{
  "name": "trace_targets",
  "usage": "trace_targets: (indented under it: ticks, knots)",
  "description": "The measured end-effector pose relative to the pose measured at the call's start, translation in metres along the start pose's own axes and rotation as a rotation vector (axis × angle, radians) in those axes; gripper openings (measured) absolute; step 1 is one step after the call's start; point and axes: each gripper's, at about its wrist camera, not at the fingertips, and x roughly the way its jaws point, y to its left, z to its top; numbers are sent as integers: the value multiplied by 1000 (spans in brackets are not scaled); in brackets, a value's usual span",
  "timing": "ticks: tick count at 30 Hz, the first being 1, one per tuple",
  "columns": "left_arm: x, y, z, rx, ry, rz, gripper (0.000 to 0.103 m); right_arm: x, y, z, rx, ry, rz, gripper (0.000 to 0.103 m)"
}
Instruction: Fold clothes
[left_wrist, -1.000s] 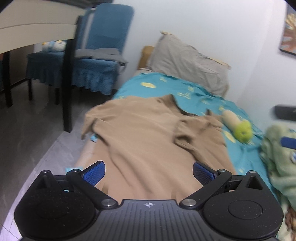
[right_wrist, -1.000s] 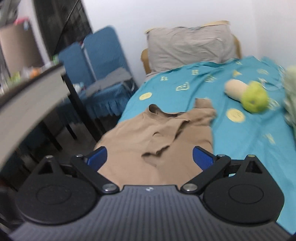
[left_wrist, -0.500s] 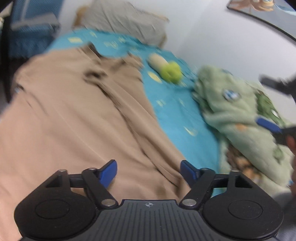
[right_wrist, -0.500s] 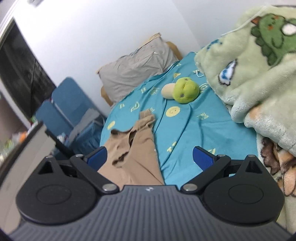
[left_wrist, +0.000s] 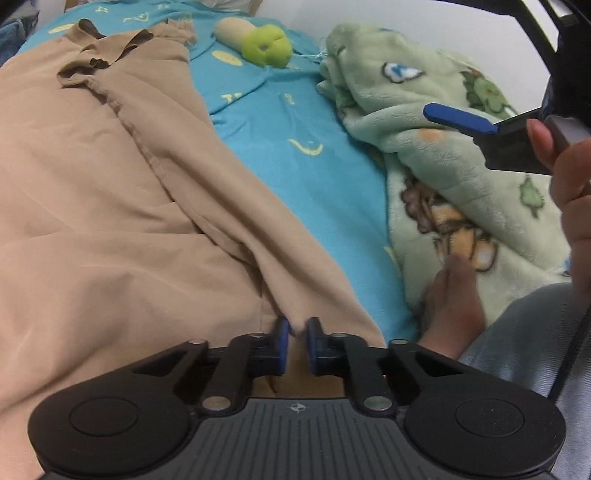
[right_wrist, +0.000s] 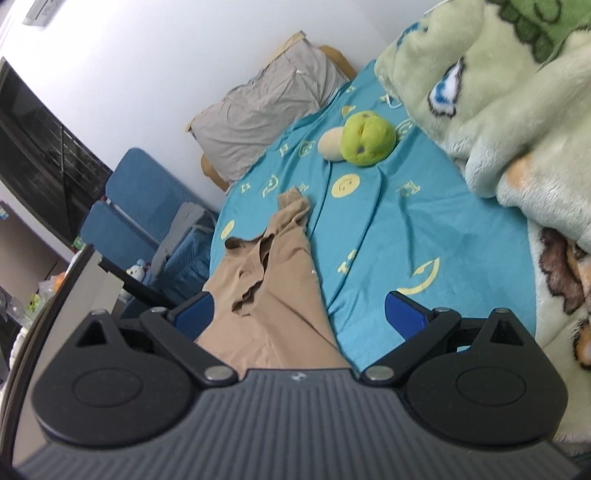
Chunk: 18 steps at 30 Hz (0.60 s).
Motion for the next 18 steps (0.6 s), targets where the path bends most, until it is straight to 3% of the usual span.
trace_targets:
  ticks: [7,10,14,18]
  knots:
    - [-49,6,5,-108,-50,-61,2,5,-6,-2,32,24,-18,101]
    - [-77,11,6,-141,-53,-40,2,7,-8,-3,44,34,-27,101]
    - [-92,29,-1,-192,1,41,2,10,-5,-5,31,43,-33,101]
    - [-67,45,-15,-174,112,214,2,13,0,-8,5,52,-42,101]
